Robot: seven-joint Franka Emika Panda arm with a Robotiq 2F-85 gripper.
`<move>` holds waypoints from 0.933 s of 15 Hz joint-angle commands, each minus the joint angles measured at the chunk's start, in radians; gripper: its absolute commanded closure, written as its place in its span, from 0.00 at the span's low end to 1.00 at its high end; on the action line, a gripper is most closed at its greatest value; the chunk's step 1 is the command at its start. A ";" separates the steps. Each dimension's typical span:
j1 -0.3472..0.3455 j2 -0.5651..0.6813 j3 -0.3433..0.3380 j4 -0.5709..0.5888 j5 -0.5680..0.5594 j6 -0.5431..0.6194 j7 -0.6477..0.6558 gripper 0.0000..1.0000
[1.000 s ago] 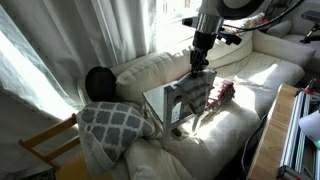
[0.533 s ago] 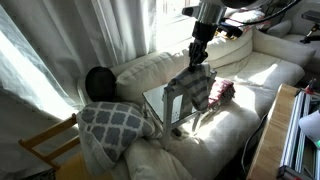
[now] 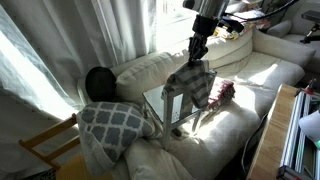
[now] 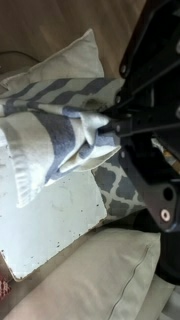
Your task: Remove the towel from the white chair and put it on the backrest of the sofa
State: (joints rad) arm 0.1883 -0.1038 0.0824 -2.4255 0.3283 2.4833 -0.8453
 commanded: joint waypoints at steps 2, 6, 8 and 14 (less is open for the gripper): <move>0.003 0.000 0.008 0.020 -0.005 -0.006 -0.003 0.98; 0.001 -0.016 0.011 0.086 -0.032 -0.037 0.001 0.98; -0.005 -0.026 0.011 0.139 -0.058 -0.082 0.038 0.98; -0.011 0.023 0.013 0.336 -0.100 -0.114 0.058 0.98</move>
State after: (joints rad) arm 0.1846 -0.1236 0.0906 -2.1815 0.2682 2.3890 -0.8219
